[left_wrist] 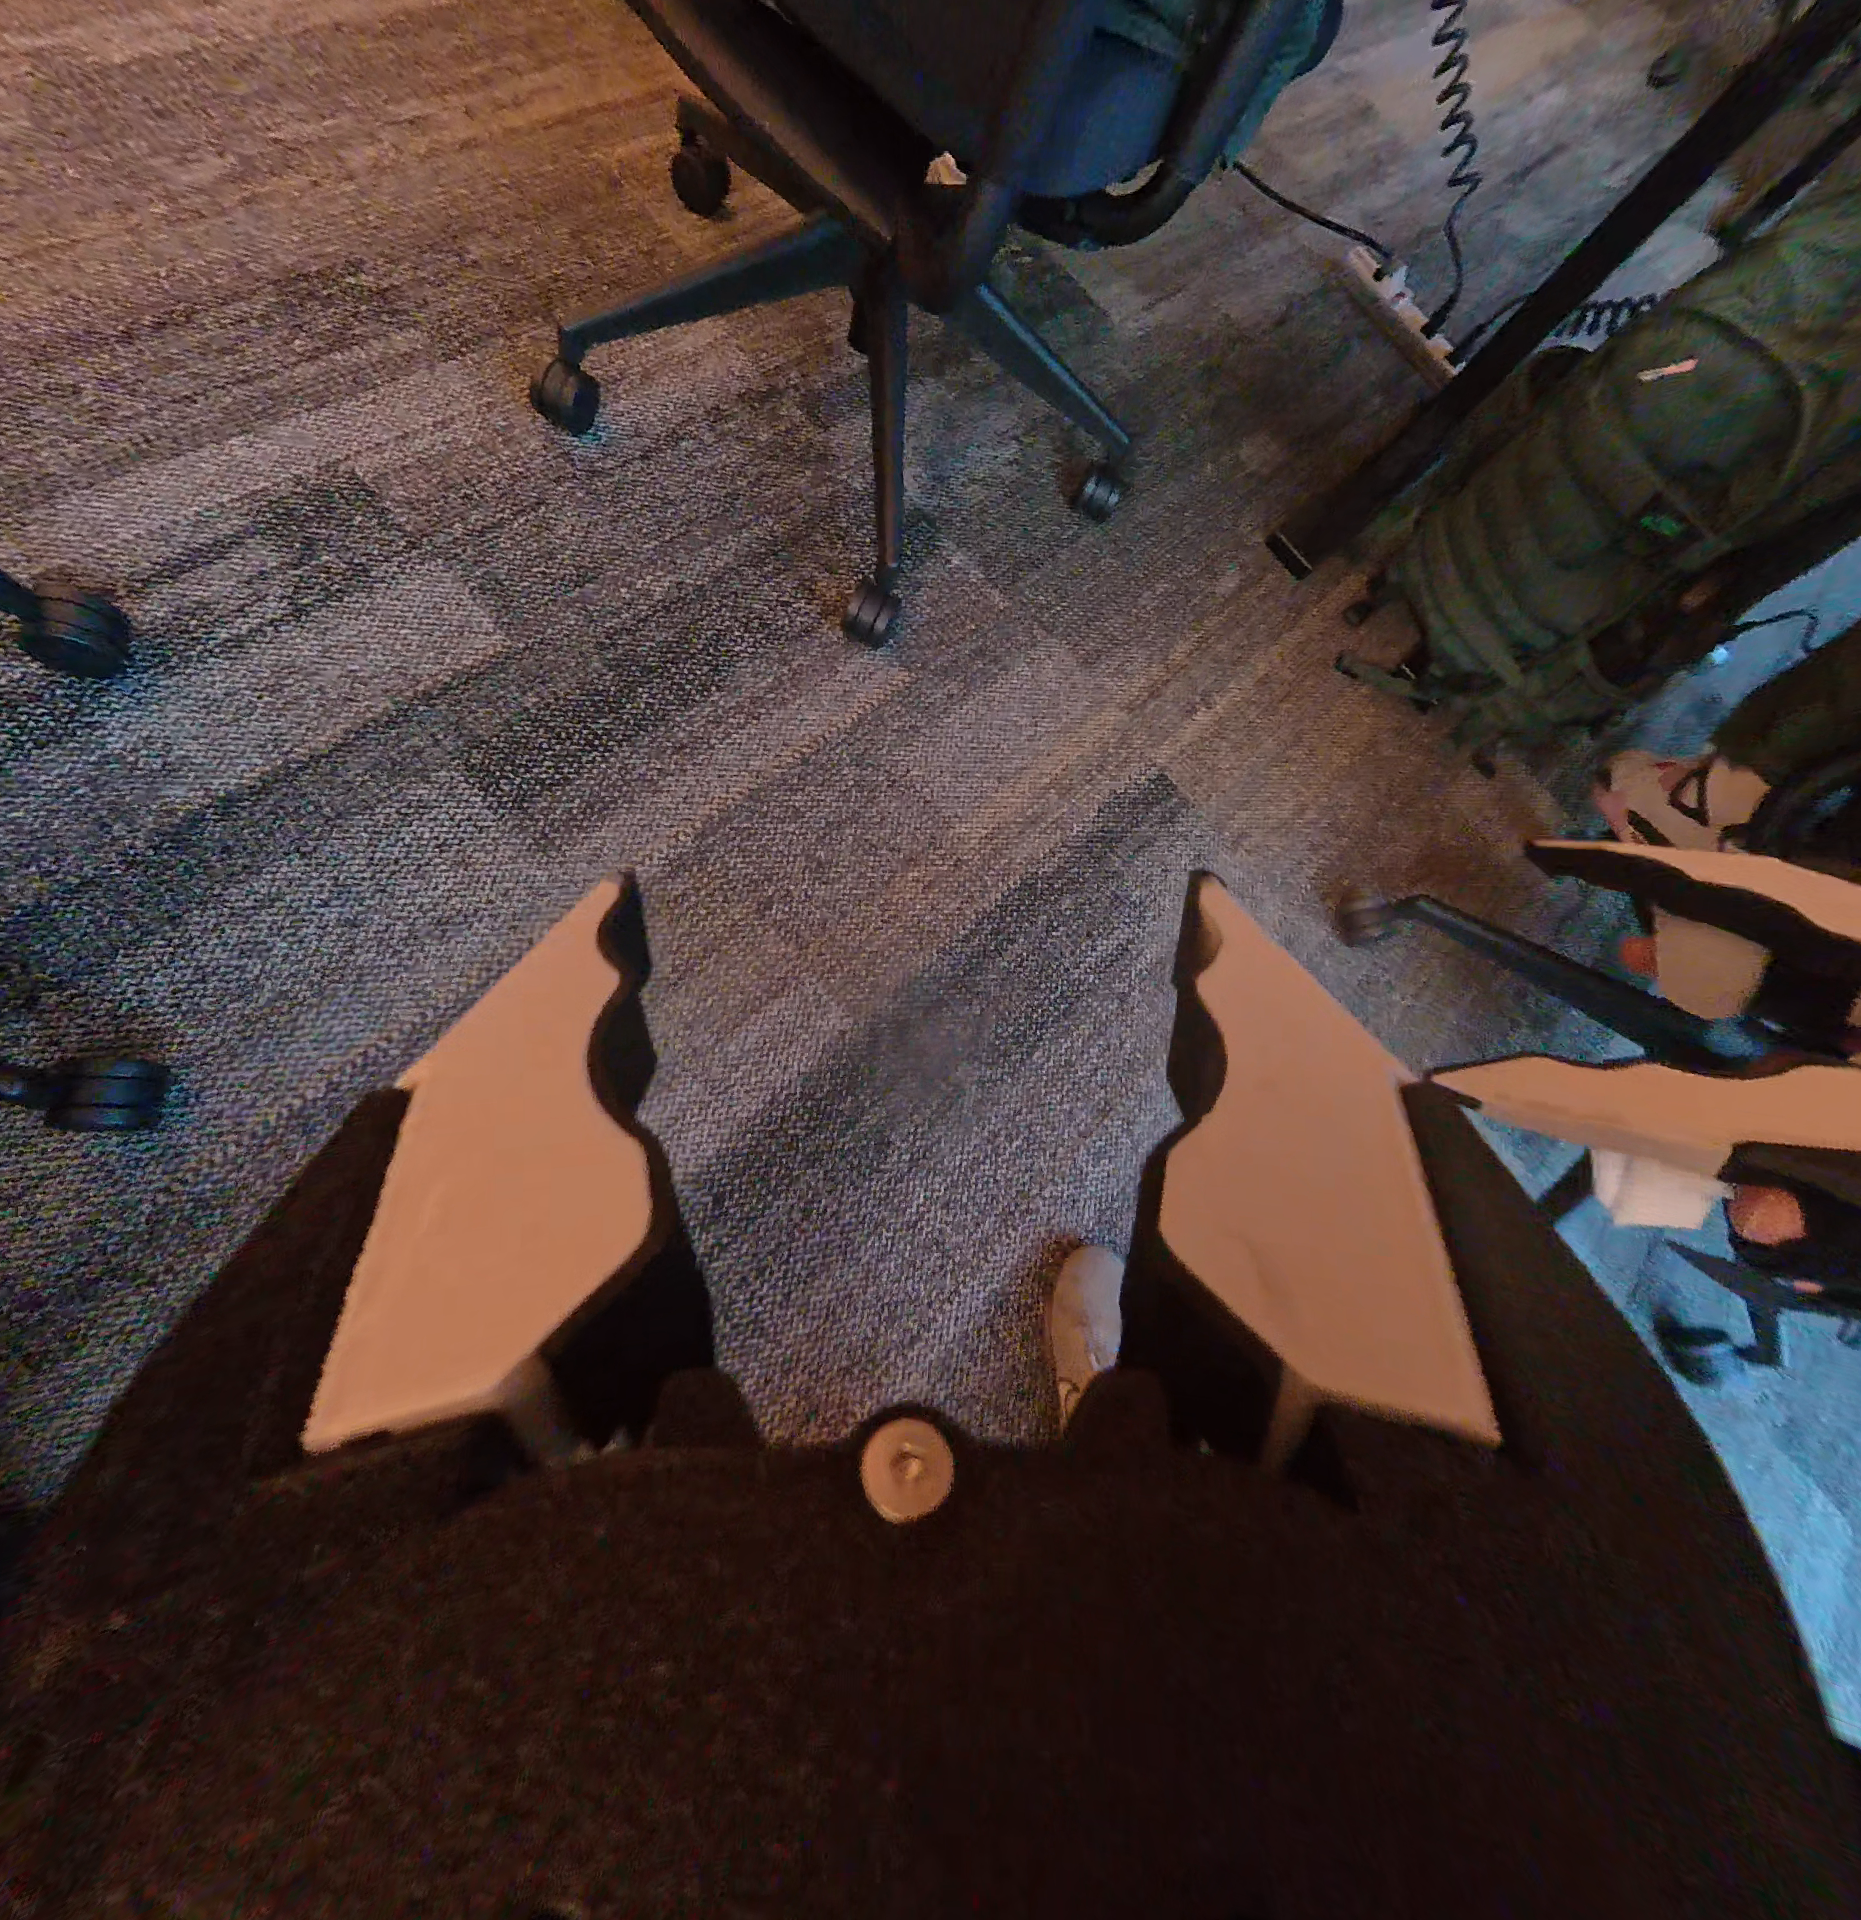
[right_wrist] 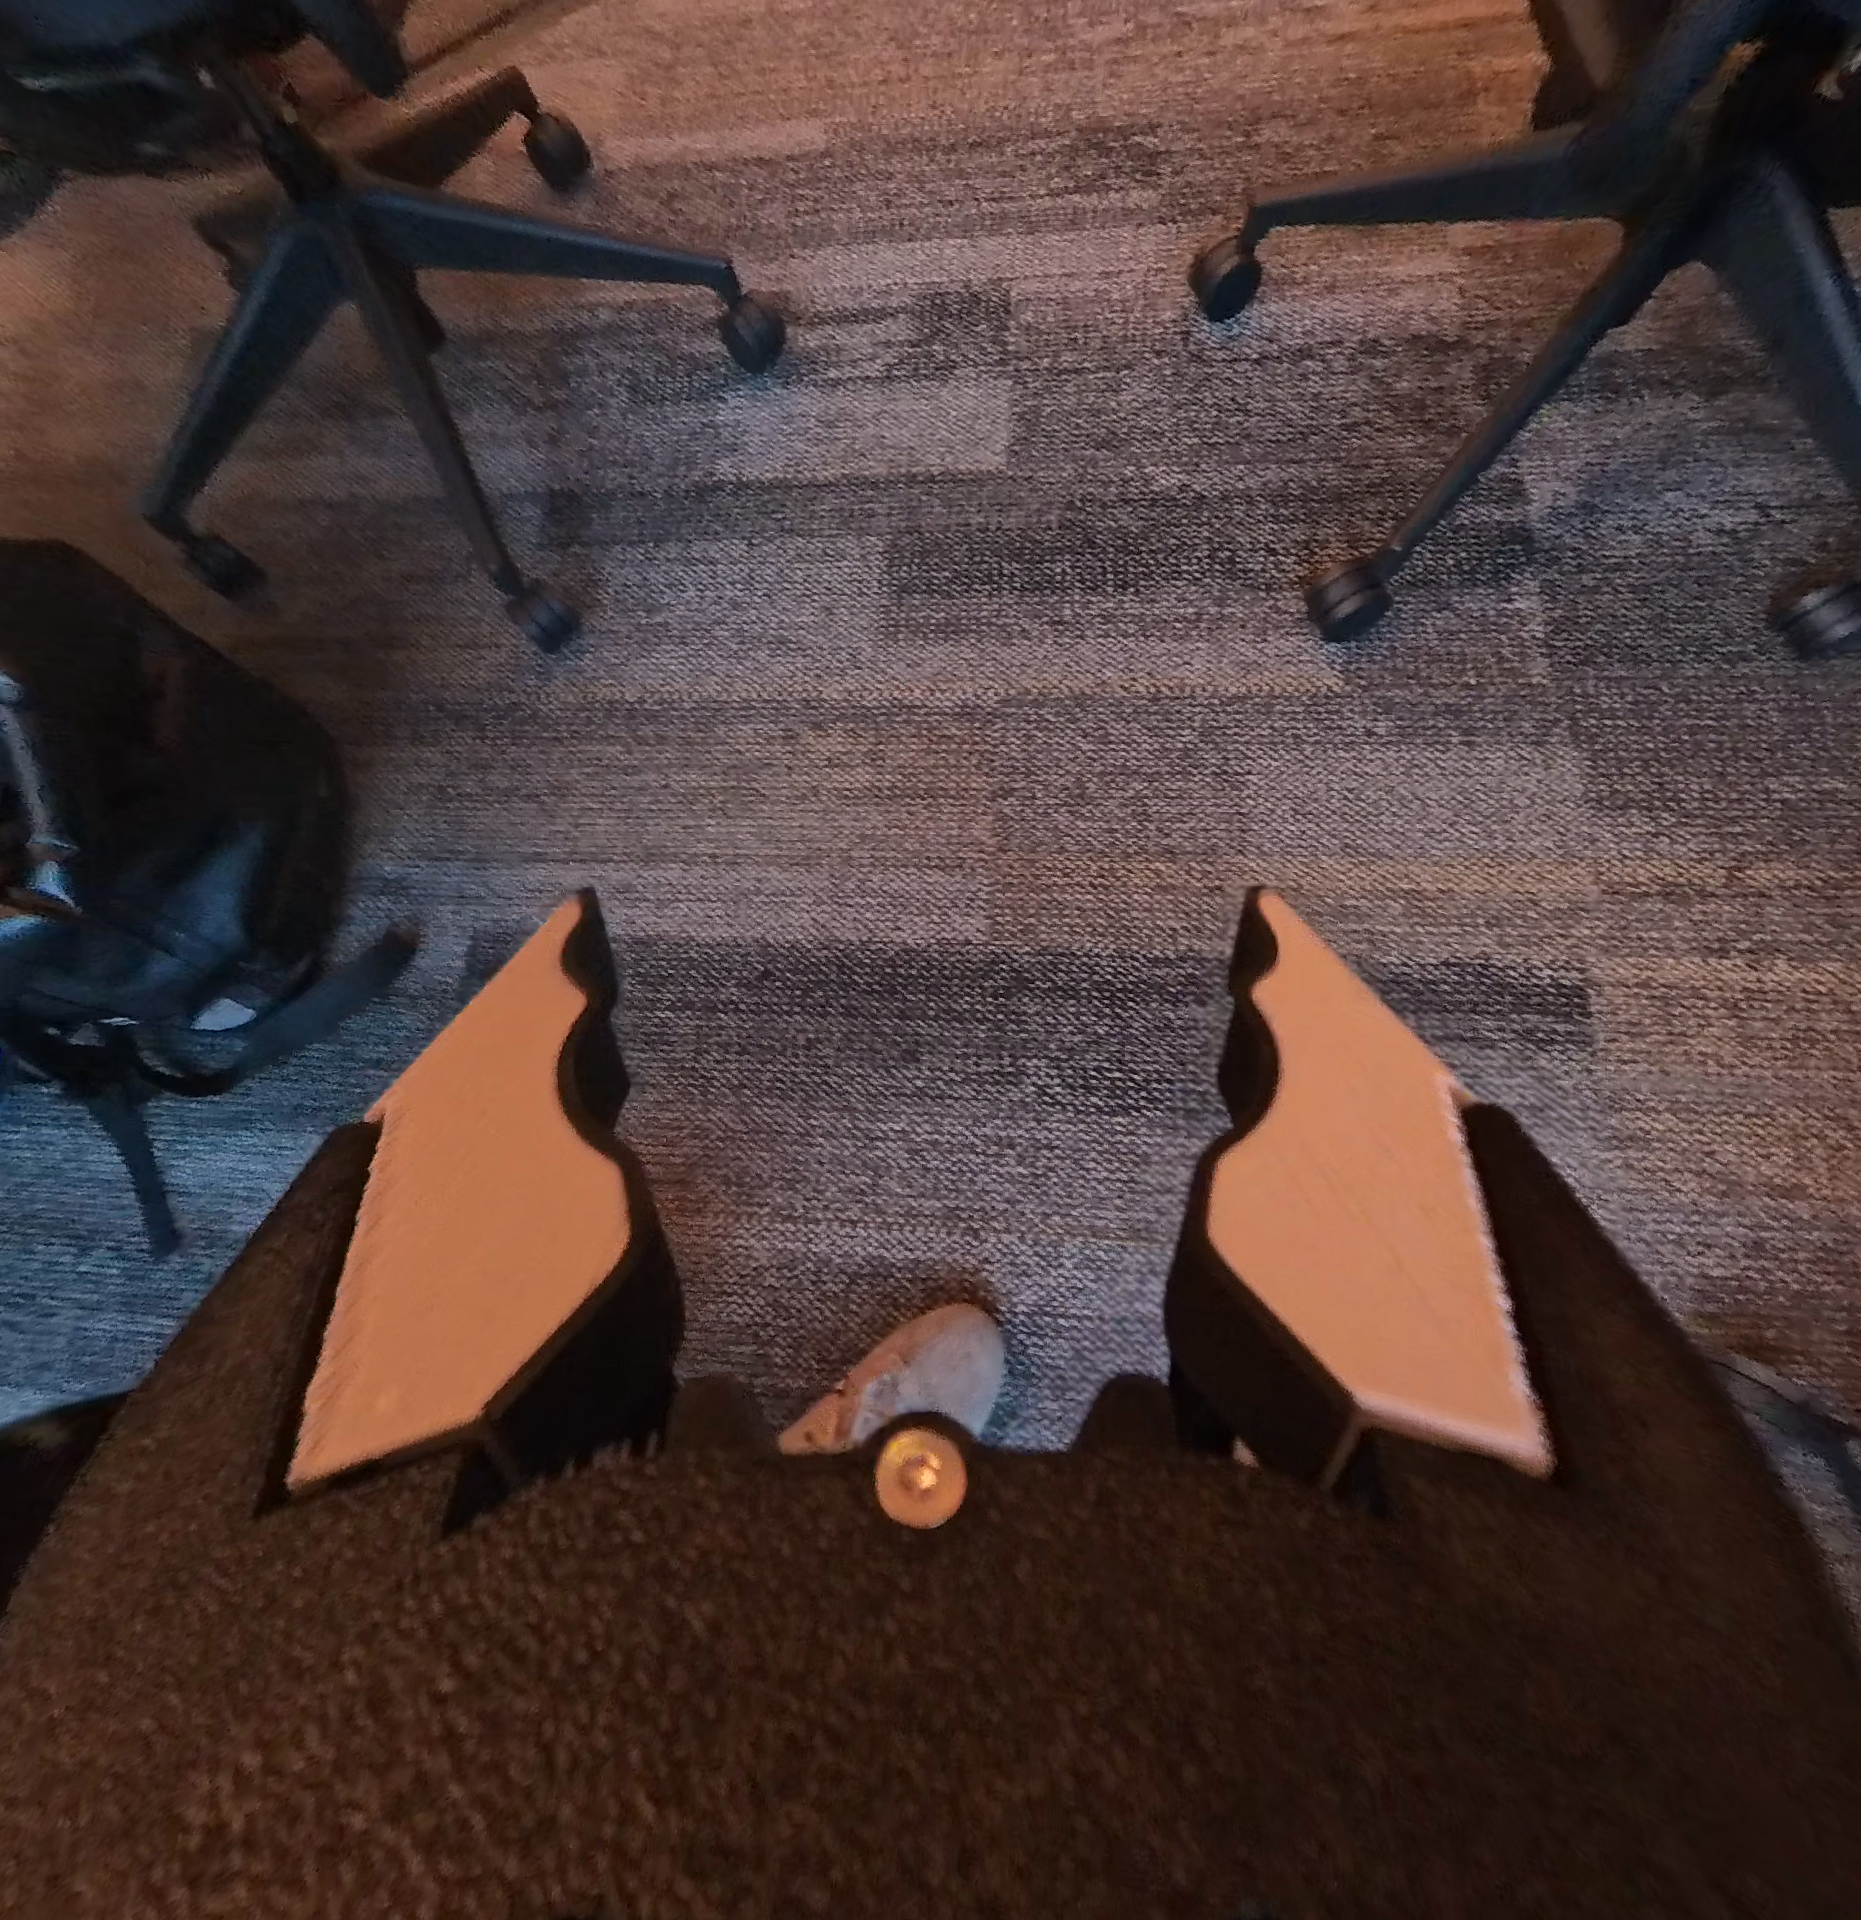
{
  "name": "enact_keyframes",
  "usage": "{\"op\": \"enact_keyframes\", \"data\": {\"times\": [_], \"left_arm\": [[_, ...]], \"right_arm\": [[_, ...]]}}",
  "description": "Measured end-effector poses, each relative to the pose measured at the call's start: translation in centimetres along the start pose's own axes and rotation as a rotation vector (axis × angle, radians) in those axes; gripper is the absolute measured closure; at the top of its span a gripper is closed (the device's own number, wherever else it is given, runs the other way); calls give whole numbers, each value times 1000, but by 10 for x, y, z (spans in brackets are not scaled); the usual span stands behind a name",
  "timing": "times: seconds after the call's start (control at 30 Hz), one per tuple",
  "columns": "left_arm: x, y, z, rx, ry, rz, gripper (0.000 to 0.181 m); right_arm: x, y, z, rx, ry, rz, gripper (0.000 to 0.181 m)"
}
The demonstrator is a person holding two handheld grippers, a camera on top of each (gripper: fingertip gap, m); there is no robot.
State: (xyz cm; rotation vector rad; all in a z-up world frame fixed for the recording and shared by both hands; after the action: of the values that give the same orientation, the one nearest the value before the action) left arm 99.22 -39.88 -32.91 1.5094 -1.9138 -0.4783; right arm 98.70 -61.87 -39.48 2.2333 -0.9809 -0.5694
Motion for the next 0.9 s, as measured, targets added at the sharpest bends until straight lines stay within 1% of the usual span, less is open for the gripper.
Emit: {"op": "enact_keyframes", "data": {"times": [0.1, 0.23, 0.37, 0.47, 0.6, 0.73, 0.8, 0.9], "left_arm": [[19, -23, -2, 12, 7, -12, 79], [46, -54, 14, -19, -3, 3, 79], [61, -75, 27, -39, 6, 15, 79], [66, -84, 24, -41, 6, 17, 80], [58, -92, 6, -15, 34, -2, 80], [35, -99, -14, 12, 49, -40, 80], [22, -98, -30, 34, 63, -62, 81], [-6, -95, -56, 73, 92, -102, 82]], "right_arm": [[37, 1, 22, 1, 19, 12, 65], [74, 2, 45, 19, 38, 26, 66], [91, 5, 64, 18, 31, 27, 67], [93, 10, 71, 0, 16, 17, 67], [89, 6, 58, -3, 20, -19, 69], [84, -18, 32, -4, 65, -75, 69], [81, -31, 8, 7, 102, -109, 70], [73, -54, -36, 17, 181, -172, 71]]}}
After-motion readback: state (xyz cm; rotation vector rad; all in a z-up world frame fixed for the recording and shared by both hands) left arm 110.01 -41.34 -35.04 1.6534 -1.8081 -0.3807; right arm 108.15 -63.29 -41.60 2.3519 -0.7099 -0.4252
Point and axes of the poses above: each gripper's, where its closed fingertips meet, y back along the fingers, z out of its underside, x = y × z across the jaws, the point moved 2 cm from there along y, back along the fingers, and after that the axes turned 2 degrees about -z, right-handed, at the moved point
